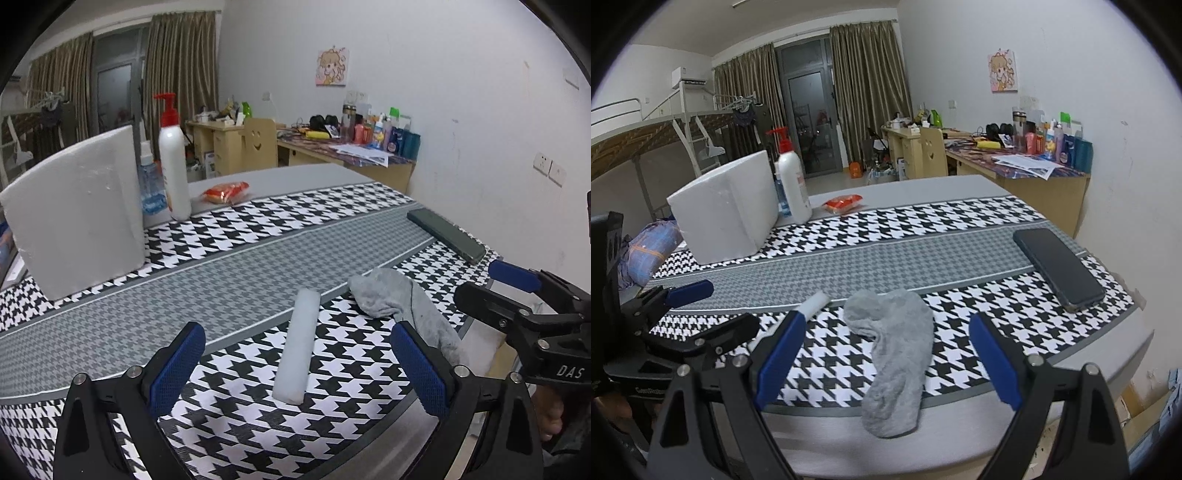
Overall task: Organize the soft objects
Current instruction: 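Close the left tool on the white cylinder while the right tool grasps the grey sock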
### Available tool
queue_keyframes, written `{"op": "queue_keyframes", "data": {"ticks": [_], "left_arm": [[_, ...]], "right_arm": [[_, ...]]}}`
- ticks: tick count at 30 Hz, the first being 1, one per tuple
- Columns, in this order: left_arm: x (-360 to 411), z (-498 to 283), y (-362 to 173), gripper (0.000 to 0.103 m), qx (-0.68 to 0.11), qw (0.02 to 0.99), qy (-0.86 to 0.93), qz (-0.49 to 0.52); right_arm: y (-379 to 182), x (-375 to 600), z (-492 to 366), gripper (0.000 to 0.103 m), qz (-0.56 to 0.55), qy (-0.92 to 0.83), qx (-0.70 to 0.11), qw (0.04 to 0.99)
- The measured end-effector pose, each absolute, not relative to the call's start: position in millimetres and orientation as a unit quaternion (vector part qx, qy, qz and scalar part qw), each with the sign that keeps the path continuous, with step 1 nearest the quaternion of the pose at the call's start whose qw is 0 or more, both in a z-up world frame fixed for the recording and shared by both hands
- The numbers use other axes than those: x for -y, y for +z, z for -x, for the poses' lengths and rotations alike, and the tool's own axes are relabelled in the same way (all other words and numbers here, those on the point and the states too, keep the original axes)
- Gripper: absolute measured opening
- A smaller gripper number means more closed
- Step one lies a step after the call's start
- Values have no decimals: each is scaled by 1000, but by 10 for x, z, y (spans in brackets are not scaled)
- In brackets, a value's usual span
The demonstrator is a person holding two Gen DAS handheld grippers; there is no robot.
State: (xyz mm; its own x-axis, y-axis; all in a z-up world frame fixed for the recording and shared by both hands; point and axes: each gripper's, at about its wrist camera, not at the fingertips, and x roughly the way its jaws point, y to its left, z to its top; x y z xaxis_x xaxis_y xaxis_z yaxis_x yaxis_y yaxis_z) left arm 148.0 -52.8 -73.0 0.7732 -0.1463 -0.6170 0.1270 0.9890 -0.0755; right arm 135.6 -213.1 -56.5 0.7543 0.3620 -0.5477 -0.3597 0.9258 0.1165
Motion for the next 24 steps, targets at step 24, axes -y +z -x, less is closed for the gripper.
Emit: {"op": "queue_keyframes", "data": {"ticks": [24], "left_arm": [[620, -1752, -1102, 70, -395, 917, -51, 7]], "right_arm": [[-929, 2113, -1563, 92, 9, 208, -338, 918]]}}
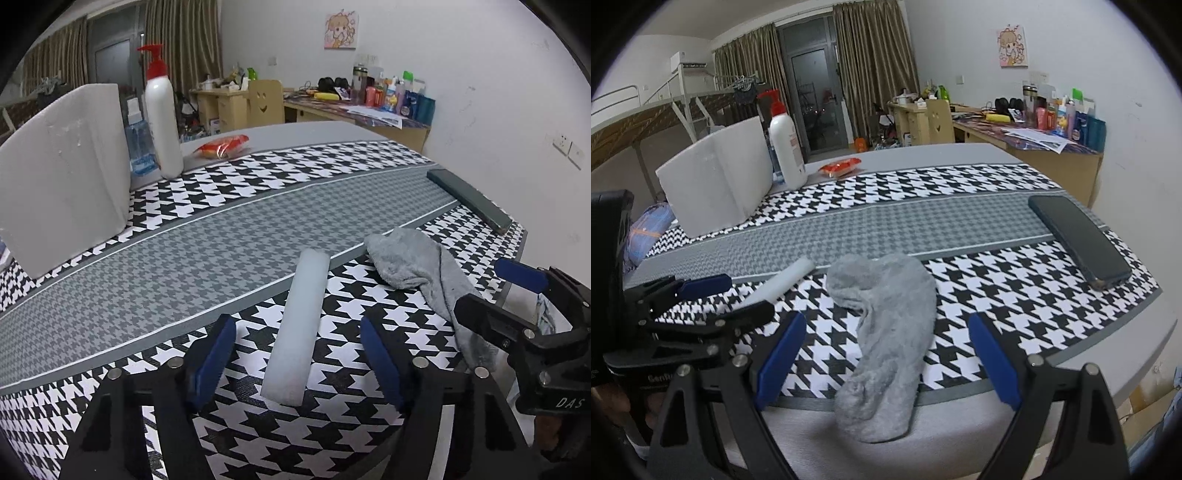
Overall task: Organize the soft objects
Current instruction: 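Close the left tool on the white cylinder while the right tool grasps the grey sock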
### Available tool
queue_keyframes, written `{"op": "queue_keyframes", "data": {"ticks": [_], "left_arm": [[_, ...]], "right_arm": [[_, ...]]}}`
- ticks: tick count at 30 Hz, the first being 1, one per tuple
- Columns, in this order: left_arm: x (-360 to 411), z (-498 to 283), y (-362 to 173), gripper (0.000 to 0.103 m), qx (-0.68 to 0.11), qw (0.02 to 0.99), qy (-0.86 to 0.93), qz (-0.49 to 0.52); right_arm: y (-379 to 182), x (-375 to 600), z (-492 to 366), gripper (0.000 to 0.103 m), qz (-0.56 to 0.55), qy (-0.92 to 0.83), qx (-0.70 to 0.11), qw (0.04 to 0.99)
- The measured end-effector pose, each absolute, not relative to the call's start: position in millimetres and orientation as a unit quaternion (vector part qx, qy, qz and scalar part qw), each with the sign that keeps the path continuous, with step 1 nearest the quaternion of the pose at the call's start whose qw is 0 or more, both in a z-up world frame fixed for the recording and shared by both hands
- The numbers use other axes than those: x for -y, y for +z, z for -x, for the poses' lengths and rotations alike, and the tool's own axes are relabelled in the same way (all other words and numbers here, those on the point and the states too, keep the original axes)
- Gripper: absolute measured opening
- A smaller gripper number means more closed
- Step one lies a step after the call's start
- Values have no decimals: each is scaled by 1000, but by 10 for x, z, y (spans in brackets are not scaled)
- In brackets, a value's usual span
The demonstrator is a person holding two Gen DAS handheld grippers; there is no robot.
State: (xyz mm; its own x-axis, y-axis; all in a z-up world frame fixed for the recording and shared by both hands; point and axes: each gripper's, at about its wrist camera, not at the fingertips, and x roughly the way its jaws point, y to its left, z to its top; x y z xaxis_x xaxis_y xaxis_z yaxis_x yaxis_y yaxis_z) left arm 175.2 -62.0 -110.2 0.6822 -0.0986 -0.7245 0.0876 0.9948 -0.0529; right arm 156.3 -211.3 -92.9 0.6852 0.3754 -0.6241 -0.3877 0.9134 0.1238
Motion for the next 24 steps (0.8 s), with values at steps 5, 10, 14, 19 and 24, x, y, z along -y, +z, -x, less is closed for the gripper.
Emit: {"op": "queue_keyframes", "data": {"ticks": [5, 10, 14, 19, 24], "left_arm": [[653, -1850, -1147, 62, -411, 910, -53, 5], [713, -1865, -1155, 52, -412, 910, -49, -9], [730, -1871, -1156, 34, -410, 911, -37, -19], [765, -1858, -1161, 24, -409, 912, -36, -26], [751, -1842, -1157, 20, -405, 913, -33, -25]], "right_arm": [[-990, 2147, -1609, 92, 0, 210, -346, 914], [-1037, 2136, -1656, 92, 7, 206, -350, 914], [-1030, 2138, -1686, 92, 7, 207, -347, 915], [-1050, 2141, -1725, 92, 14, 208, -351, 913], [-1072, 2136, -1747, 92, 14, 215, -354, 910]]}}
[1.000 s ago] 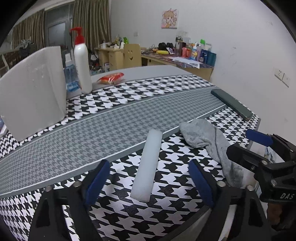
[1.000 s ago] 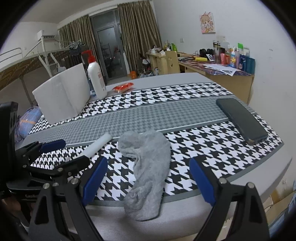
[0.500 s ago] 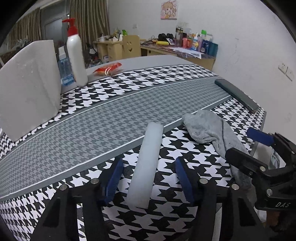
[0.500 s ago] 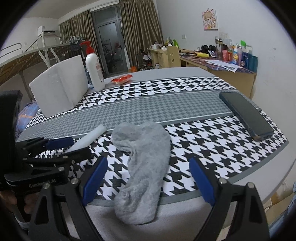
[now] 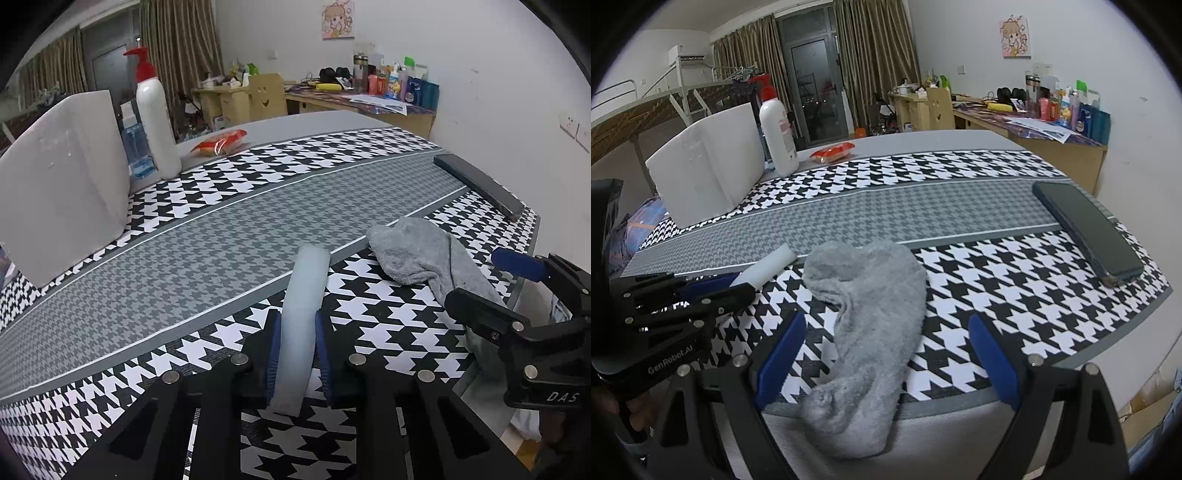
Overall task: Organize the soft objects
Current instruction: 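Close the left tool on the white cylinder while the right tool grasps the grey sock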
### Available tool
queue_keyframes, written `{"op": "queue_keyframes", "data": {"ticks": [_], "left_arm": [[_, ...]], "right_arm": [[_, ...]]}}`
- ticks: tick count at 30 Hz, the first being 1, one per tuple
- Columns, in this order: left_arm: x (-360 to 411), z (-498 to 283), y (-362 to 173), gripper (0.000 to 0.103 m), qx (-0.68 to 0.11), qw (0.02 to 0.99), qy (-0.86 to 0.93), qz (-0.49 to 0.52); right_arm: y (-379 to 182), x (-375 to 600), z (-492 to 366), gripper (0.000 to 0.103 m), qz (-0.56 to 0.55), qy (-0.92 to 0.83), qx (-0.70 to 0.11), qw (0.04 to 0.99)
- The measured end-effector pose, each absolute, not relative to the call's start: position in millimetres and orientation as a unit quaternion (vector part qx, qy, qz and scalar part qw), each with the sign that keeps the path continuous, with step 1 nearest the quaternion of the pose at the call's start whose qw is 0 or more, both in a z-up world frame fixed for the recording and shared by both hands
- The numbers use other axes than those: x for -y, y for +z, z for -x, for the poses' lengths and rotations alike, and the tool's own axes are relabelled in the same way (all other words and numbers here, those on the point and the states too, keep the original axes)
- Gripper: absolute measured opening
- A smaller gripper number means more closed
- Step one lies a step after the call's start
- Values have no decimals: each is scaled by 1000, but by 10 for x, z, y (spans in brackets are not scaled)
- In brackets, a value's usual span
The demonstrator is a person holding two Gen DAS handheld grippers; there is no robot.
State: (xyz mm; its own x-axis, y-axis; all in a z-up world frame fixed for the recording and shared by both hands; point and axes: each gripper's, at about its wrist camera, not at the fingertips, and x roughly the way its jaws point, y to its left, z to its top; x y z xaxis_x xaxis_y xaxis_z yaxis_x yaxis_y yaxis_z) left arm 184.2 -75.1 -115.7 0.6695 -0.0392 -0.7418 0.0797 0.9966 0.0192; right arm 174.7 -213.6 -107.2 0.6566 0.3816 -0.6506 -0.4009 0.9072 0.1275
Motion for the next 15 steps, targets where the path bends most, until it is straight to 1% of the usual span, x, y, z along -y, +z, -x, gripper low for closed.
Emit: {"op": "queue_keyframes", "data": {"ticks": [3, 10, 11, 15], "left_arm": [[722, -1824, -1136, 18, -402, 915, -32, -18], [653, -1801, -1100, 18, -404, 915, -23, 1], [641, -1794, -1094, 18, -403, 915, -21, 4], [584, -1761, -1067, 18, -400, 916, -12, 11]], "right_arm": [[-1097, 2128, -1775, 92, 19, 215, -358, 909], [-1103, 2076, -1815, 73, 35, 219, -363, 905], [-1101, 2059, -1815, 71, 39, 220, -362, 905], [-1104, 2010, -1822, 58, 52, 222, -360, 905]]}}
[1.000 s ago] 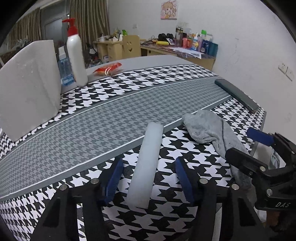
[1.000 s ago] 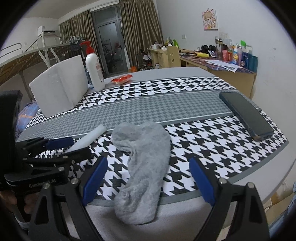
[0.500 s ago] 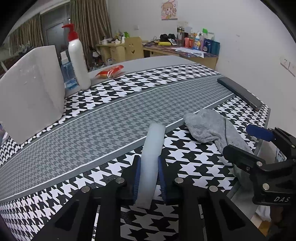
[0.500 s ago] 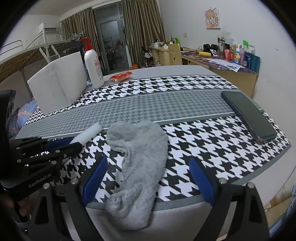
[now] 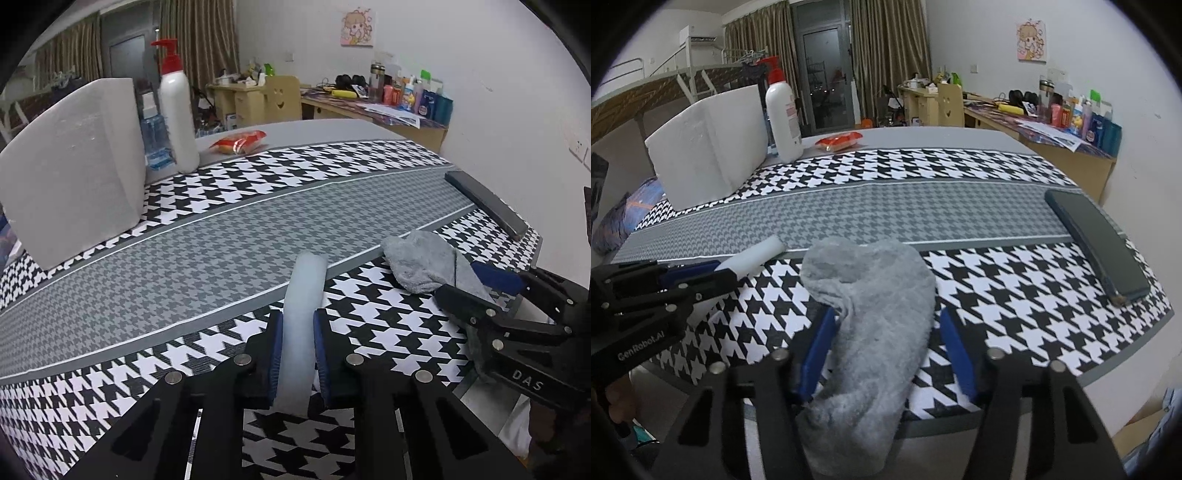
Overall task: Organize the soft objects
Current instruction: 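Close the left tool on the white cylinder while the right tool grasps the grey sock, then lift the white cylinder and grey sock and carry them to the foam box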
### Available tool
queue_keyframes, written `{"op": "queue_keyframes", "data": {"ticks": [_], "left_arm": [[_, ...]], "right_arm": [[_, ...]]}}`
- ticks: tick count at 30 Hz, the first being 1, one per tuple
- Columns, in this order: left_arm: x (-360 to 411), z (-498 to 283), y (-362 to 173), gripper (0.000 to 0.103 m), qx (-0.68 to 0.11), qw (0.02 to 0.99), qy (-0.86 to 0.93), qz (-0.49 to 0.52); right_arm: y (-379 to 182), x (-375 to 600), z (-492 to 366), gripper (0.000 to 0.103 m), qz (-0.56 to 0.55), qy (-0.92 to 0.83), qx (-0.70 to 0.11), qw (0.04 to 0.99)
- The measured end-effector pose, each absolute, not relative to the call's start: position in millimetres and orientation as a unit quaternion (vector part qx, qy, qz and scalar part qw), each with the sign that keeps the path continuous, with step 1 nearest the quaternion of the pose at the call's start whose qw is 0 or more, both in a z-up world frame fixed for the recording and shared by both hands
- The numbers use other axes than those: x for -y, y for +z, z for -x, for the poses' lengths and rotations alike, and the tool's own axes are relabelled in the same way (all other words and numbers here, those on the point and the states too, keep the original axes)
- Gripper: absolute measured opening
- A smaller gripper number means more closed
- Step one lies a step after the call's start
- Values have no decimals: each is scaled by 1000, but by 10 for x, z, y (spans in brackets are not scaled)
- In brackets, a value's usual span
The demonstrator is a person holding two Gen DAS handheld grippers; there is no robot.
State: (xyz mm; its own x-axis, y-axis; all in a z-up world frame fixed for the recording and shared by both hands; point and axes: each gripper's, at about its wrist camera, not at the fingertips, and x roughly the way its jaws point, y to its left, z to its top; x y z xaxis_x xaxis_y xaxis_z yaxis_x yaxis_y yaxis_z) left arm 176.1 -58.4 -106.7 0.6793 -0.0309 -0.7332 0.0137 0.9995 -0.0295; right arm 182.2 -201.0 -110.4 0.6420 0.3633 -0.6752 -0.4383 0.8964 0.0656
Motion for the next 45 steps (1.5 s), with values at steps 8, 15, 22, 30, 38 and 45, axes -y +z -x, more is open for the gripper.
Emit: {"op": "queue_keyframes", "data": {"ticks": [8, 15, 22, 30, 38, 45], "left_arm": [[406, -1656, -1001, 18, -392, 920, 12, 23], [242, -1538, -906, 18, -378, 925, 24, 28], [79, -1436, -797, 18, -363, 931, 28, 32], [-102, -1320, -670, 18, -345, 937, 31, 32], [-330, -1261, -554, 18, -333, 941, 44, 36], [-530, -1228, -465, 18, -323, 944, 57, 42]], "right_arm": [[-1097, 1853, -1822, 25, 84, 226, -359, 902], [-1065, 1744, -1797, 16, 86, 234, -360, 899], [-901, 1655, -1705, 16, 72, 241, -342, 906], [-736, 1508, -1643, 16, 70, 247, -323, 911], [-585, 1314, -1644, 16, 68, 252, -309, 915], [-466, 1168, -1631, 16, 68, 255, -302, 916]]}}
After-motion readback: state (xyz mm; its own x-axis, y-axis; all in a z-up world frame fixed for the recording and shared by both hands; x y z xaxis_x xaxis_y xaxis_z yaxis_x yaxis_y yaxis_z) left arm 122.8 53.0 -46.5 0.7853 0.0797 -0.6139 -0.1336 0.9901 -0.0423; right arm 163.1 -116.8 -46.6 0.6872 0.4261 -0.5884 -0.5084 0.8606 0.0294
